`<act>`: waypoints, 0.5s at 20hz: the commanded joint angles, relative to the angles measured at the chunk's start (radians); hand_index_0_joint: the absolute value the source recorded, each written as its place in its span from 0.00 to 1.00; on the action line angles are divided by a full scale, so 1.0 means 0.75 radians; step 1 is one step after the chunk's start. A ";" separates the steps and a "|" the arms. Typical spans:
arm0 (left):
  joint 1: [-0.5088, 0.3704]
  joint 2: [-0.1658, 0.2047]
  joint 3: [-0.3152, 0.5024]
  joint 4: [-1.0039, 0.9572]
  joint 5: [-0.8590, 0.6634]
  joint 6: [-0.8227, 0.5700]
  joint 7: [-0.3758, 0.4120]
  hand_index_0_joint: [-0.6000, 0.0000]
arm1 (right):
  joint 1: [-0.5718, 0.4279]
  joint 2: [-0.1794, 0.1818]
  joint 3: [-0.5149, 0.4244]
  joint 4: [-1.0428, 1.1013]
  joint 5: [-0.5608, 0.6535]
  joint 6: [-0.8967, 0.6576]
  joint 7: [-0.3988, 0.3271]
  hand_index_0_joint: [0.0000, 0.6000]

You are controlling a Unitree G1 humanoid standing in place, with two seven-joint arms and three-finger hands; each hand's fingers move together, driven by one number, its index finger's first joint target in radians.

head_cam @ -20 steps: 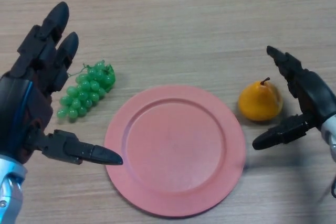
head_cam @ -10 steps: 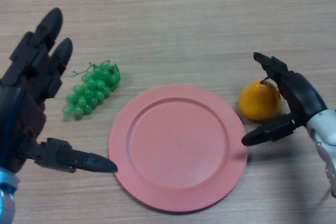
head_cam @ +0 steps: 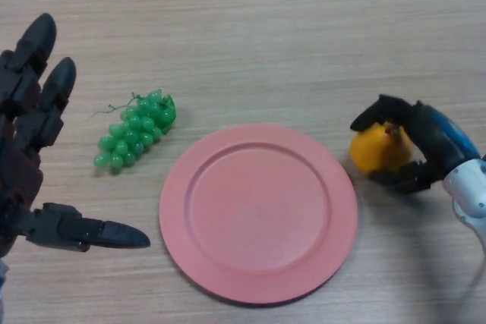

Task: Pick up the yellow pear and place it on the plate

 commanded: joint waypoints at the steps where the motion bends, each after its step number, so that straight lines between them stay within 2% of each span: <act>1: -0.022 0.045 0.074 -0.084 -0.025 -0.100 -0.013 1.00 | -0.035 -0.042 -0.117 -0.248 0.185 -0.094 -0.037 1.00; 2: -0.022 0.043 0.071 -0.089 -0.017 -0.096 -0.015 1.00 | -0.024 -0.051 -0.109 -0.323 0.176 -0.098 -0.044 1.00; 4: -0.024 0.037 0.062 -0.095 0.004 -0.095 -0.018 1.00 | 0.025 -0.038 -0.106 -0.532 0.202 -0.066 0.000 1.00; 6: -0.035 0.037 0.059 -0.095 0.006 -0.086 -0.018 1.00 | 0.140 0.061 -0.098 -0.825 0.412 0.103 0.202 1.00; 7: -0.049 0.036 0.061 -0.094 -0.004 -0.081 -0.008 1.00 | 0.225 0.128 -0.081 -1.042 0.563 0.291 0.299 1.00; 8: -0.055 0.038 0.061 -0.093 -0.004 -0.086 -0.001 1.00 | 0.278 0.163 -0.052 -1.188 0.674 0.461 0.351 1.00; 9: -0.060 0.047 0.066 -0.096 -0.010 -0.079 0.001 1.00 | 0.335 0.192 0.000 -1.335 0.723 0.581 0.354 1.00; 10: -0.066 0.055 0.071 -0.102 -0.014 -0.060 0.000 1.00 | 0.373 0.201 0.038 -1.403 0.754 0.644 0.367 1.00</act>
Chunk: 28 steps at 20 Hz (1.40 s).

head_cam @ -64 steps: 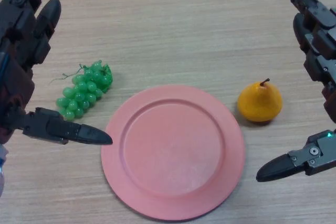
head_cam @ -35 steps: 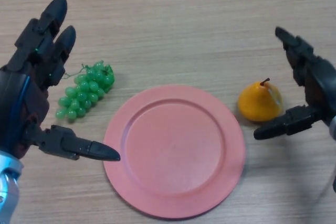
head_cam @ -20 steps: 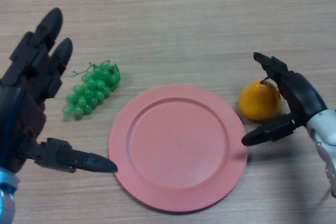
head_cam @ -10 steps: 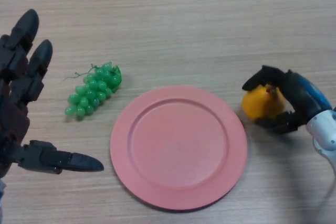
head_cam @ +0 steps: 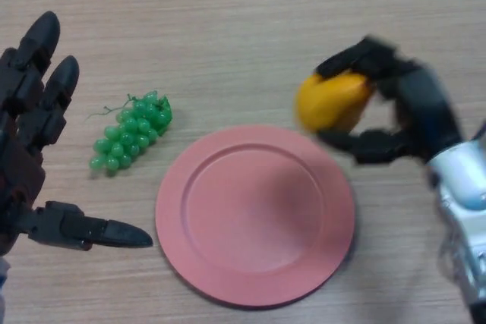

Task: Pick up the yellow pear and place it on the plate

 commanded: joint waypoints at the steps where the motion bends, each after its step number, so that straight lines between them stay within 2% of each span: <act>1: -0.046 0.063 0.081 -0.094 -0.019 -0.085 -0.003 1.00 | -0.008 -0.002 0.035 -0.187 0.048 -0.105 -0.036 1.00; 5: -0.030 0.057 0.097 -0.110 -0.006 -0.100 -0.039 1.00 | 0.087 0.003 0.211 -0.191 -0.068 -0.145 -0.090 1.00; 8: -0.018 0.044 0.102 -0.091 0.000 -0.149 -0.037 1.00 | 0.097 0.004 0.286 -0.137 -0.220 -0.213 -0.141 1.00; 12: -0.036 0.052 0.077 -0.086 0.035 -0.144 -0.020 1.00 | 0.128 0.004 0.331 -0.121 -0.404 -0.162 -0.131 1.00; 14: -0.032 0.047 0.057 -0.106 0.045 -0.128 -0.021 1.00 | 0.133 0.004 0.348 -0.130 -0.461 -0.138 -0.095 1.00; 16: -0.028 0.043 0.051 -0.105 0.048 -0.138 -0.023 1.00 | 0.131 0.004 0.350 -0.135 -0.484 -0.129 -0.079 0.67; 17: -0.023 0.038 0.046 -0.100 0.052 -0.154 -0.023 1.00 | 0.125 0.004 0.350 -0.130 -0.516 -0.131 -0.075 0.41; 18: -0.018 0.033 0.038 -0.094 0.060 -0.169 -0.020 1.00 | 0.118 0.004 0.349 -0.122 -0.552 -0.144 -0.081 0.25; 19: -0.007 0.025 0.005 -0.094 0.089 -0.182 -0.012 1.00 | 0.100 0.004 0.347 -0.106 -0.627 -0.160 -0.121 0.00; 21: -0.006 0.021 -0.017 -0.121 0.094 -0.171 -0.009 1.00 | 0.081 0.004 0.365 -0.118 -0.634 -0.132 -0.162 0.00; 24: -0.008 0.017 -0.035 -0.138 0.098 -0.162 -0.003 1.00 | 0.066 0.004 0.349 -0.202 -0.603 -0.082 -0.162 0.00; 26: -0.007 0.014 -0.053 -0.134 0.107 -0.166 -0.001 1.00 | 0.078 0.004 0.296 -0.302 -0.586 -0.055 -0.131 0.00; 28: -0.007 0.015 -0.061 -0.133 0.103 -0.154 -0.005 1.00 | 0.111 0.004 0.214 -0.454 -0.511 0.008 -0.051 0.00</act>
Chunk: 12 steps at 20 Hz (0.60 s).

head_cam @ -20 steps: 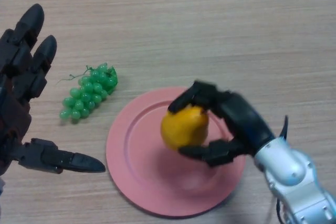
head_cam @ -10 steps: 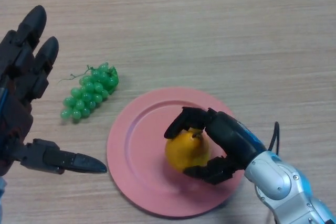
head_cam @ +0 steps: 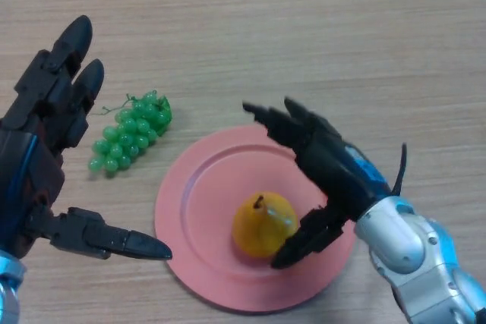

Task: Pick up the yellow pear and place it on the plate

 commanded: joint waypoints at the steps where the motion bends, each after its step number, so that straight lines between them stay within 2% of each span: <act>1: -0.033 0.029 0.023 -0.073 -0.011 -0.163 0.017 1.00 | -0.010 0.002 -0.196 -0.215 0.118 -0.053 0.029 0.00; 4: -0.057 0.039 0.031 -0.054 -0.040 -0.152 0.022 1.00 | 0.100 0.001 -0.360 -0.523 0.324 0.154 0.142 0.00; 7: -0.068 0.052 0.061 -0.050 -0.073 -0.137 -0.009 1.00 | 0.231 -0.045 -0.495 -0.815 0.602 0.373 0.098 0.00; 9: -0.079 0.059 0.066 -0.044 -0.062 -0.141 -0.001 1.00 | 0.292 -0.059 -0.537 -0.908 0.697 0.446 0.063 0.00; 12: -0.106 0.071 0.069 0.004 -0.010 -0.181 0.001 1.00 | 0.326 -0.069 -0.584 -0.964 0.747 0.455 0.057 0.00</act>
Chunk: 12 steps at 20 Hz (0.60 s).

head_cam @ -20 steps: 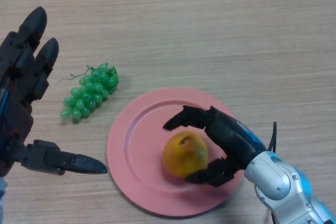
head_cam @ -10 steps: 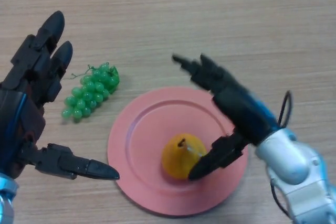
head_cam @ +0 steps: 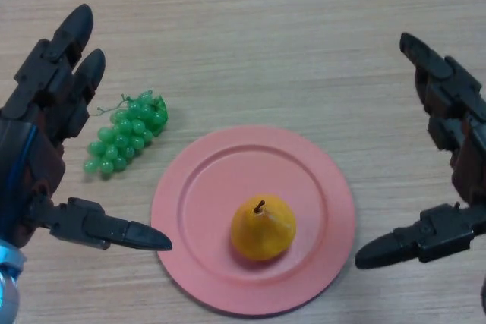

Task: Pick up the yellow pear and place it on the plate

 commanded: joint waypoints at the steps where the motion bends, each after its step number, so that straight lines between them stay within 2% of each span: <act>1: -0.060 0.056 0.074 -0.030 -0.021 -0.170 0.012 1.00 | -0.022 -0.031 -0.084 -0.095 0.055 -0.153 -0.047 0.00; 4: -0.073 0.076 0.099 -0.052 -0.021 -0.083 -0.001 1.00 | -0.020 -0.032 -0.048 -0.068 -0.015 -0.240 -0.045 0.00; 7: -0.100 0.078 0.122 -0.014 -0.055 -0.110 0.054 1.00 | -0.036 -0.036 -0.071 -0.057 -0.002 -0.259 -0.018 0.00; 9: -0.100 0.089 0.106 -0.011 -0.020 -0.136 0.055 1.00 | -0.025 -0.034 -0.075 -0.032 0.002 -0.301 -0.017 0.00; 12: -0.095 0.073 0.079 -0.004 0.002 -0.149 0.059 1.00 | -0.015 -0.032 -0.080 -0.028 0.035 -0.302 -0.013 0.00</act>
